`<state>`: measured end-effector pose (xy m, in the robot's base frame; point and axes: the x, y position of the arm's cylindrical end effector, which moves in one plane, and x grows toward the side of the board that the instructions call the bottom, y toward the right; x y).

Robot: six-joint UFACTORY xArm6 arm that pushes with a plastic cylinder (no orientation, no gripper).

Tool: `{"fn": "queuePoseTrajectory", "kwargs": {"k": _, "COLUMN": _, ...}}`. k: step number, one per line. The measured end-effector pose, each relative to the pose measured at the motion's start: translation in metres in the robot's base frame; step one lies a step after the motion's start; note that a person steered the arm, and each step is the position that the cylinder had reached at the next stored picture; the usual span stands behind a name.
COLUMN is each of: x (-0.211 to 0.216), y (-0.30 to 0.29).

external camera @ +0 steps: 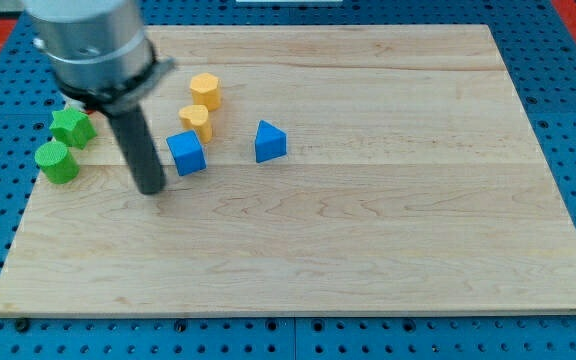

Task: Push the heart into the cube

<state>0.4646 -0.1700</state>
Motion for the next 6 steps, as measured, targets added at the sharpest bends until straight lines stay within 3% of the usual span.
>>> {"fn": "queuePoseTrajectory", "kwargs": {"k": 2, "x": -0.058, "y": 0.117}}
{"fn": "queuePoseTrajectory", "kwargs": {"k": 4, "x": -0.055, "y": -0.03}}
{"fn": "queuePoseTrajectory", "kwargs": {"k": 5, "x": -0.094, "y": -0.003}}
{"fn": "queuePoseTrajectory", "kwargs": {"k": 6, "x": -0.082, "y": 0.088}}
